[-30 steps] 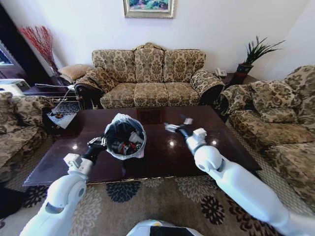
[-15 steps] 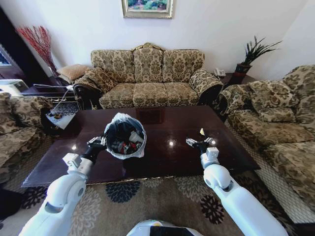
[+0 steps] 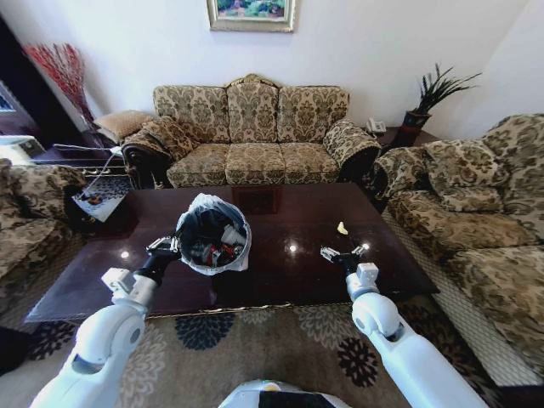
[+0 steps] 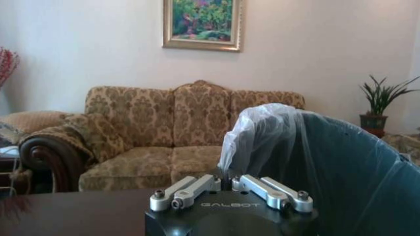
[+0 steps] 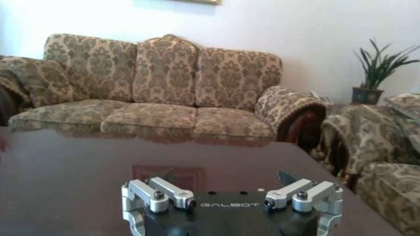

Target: Move to the front of the table and place the trash on the table into the trash bin.

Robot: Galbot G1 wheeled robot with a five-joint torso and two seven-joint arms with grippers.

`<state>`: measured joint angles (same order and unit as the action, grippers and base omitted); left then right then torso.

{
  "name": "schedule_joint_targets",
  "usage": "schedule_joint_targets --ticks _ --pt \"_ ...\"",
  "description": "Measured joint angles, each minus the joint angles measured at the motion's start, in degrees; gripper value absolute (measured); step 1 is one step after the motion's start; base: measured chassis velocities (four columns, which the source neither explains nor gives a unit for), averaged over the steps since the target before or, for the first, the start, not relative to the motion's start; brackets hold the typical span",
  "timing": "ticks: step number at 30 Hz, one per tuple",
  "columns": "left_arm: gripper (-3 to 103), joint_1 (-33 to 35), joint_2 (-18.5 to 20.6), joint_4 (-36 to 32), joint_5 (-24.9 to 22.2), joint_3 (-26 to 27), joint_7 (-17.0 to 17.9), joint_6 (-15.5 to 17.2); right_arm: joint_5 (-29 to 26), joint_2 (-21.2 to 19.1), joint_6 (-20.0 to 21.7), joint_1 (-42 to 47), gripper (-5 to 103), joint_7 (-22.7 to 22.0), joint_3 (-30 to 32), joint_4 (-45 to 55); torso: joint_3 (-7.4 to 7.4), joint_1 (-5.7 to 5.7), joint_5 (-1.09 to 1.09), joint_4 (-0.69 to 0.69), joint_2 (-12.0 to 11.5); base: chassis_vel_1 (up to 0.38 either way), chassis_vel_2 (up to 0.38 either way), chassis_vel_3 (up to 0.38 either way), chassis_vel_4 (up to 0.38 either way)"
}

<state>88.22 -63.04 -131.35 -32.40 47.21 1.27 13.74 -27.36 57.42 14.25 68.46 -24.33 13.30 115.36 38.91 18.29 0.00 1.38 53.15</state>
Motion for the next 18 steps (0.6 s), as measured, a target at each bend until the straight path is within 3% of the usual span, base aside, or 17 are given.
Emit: schedule_joint_targets --ticks 10,14,18 --pt "3 0.4 -0.2 -0.2 0.2 0.1 -0.4 -0.3 -0.9 0.7 -0.3 -0.4 100 0.2 -0.2 -1.0 0.0 -0.01 0.03 0.01 0.0 -0.34 -0.289 0.333 0.279" --pt "3 0.4 -0.2 -0.3 0.3 0.1 -0.5 -0.4 0.7 0.8 -0.7 -0.8 100 0.2 -0.7 -1.7 0.0 -0.01 -0.04 -0.02 0.0 -0.442 -0.283 0.414 0.269" --pt "3 0.3 -0.6 -0.5 0.6 -0.3 -0.6 -0.5 3.7 0.7 -2.1 -1.3 100 0.0 -1.4 -3.0 0.01 0.02 0.07 0.02 0.0 -0.331 -0.173 0.366 0.205"
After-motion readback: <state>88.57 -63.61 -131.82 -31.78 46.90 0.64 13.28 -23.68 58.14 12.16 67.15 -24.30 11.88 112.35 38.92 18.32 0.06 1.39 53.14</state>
